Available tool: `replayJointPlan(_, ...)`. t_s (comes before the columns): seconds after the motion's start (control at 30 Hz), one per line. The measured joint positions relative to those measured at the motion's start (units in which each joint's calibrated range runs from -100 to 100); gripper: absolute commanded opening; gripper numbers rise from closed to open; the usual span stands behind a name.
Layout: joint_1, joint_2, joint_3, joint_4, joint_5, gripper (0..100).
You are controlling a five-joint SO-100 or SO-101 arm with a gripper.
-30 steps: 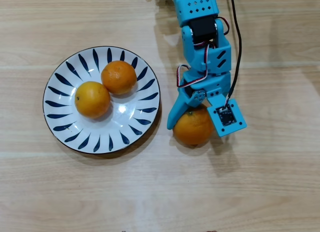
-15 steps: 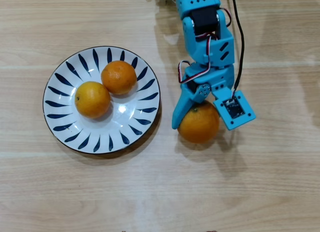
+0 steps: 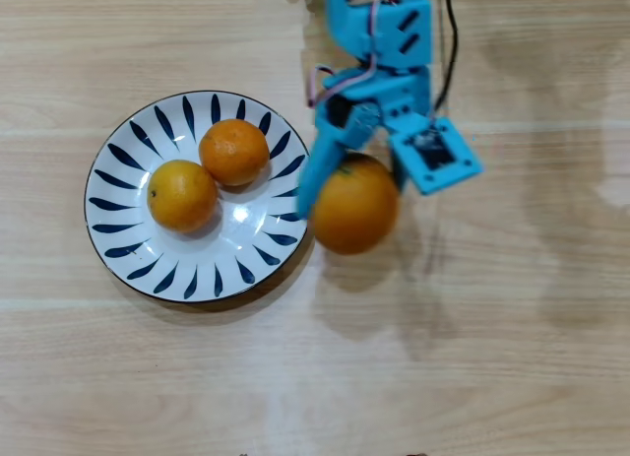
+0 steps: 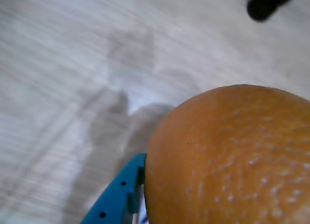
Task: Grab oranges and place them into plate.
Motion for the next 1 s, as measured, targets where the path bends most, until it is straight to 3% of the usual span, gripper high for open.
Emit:
replayJointPlan(0.2, 13.17, -6.60, 12.22, -0.60, 3.34, 38)
replayJointPlan(0.3, 15.70, -6.60, 13.46, -0.86, 3.81, 43)
replayJointPlan(0.47, 15.20, -7.19, 13.72, -1.64, 4.80, 52)
replayJointPlan(1.0, 13.76, -7.36, 16.02, -2.15, 5.27, 52)
